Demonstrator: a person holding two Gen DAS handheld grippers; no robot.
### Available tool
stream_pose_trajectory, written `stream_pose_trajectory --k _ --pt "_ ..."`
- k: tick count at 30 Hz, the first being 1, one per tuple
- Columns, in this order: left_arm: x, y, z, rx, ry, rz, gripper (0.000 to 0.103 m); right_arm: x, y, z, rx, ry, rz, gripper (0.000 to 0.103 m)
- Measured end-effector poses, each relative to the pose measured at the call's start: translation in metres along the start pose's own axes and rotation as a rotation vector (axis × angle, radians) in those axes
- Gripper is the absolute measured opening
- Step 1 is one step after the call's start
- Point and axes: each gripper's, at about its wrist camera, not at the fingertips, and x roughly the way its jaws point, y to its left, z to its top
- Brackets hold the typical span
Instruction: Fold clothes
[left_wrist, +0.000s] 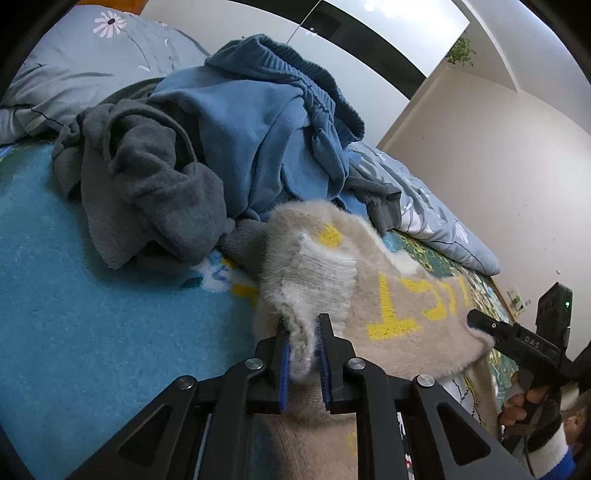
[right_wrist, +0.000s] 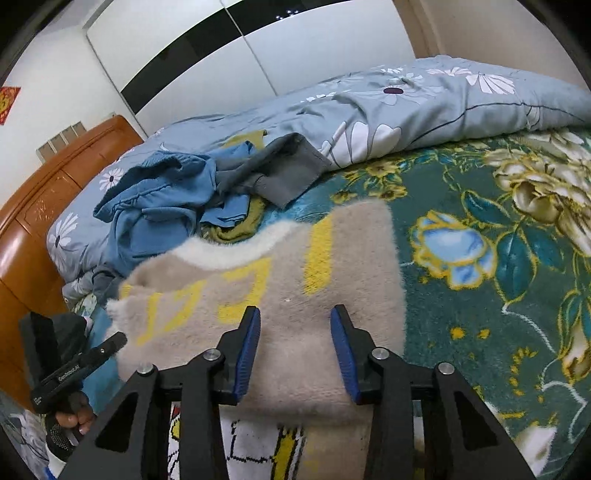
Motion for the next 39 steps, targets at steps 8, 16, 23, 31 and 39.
stream_pose_trajectory --k 8,16,23,31,39 --pt "-0.006 0.001 0.000 -0.006 0.011 -0.014 0.020 -0.018 0.005 -0.002 0.028 -0.010 0.009 0.040" --pt "-0.031 0.015 -0.026 -0.070 0.056 -0.044 0.048 -0.069 -0.043 -0.063 0.196 0.018 0.041 0.042" --pt "-0.043 0.019 -0.065 -0.133 0.164 -0.166 0.048 -0.088 -0.056 -0.115 0.311 0.037 0.186 0.042" --pt "-0.070 0.011 -0.100 -0.139 0.244 -0.266 0.048 -0.113 -0.032 -0.160 0.256 0.069 0.273 0.044" --pt "-0.099 0.001 -0.140 -0.161 0.328 -0.361 0.046 -0.134 -0.060 -0.202 0.423 0.008 0.374 0.029"
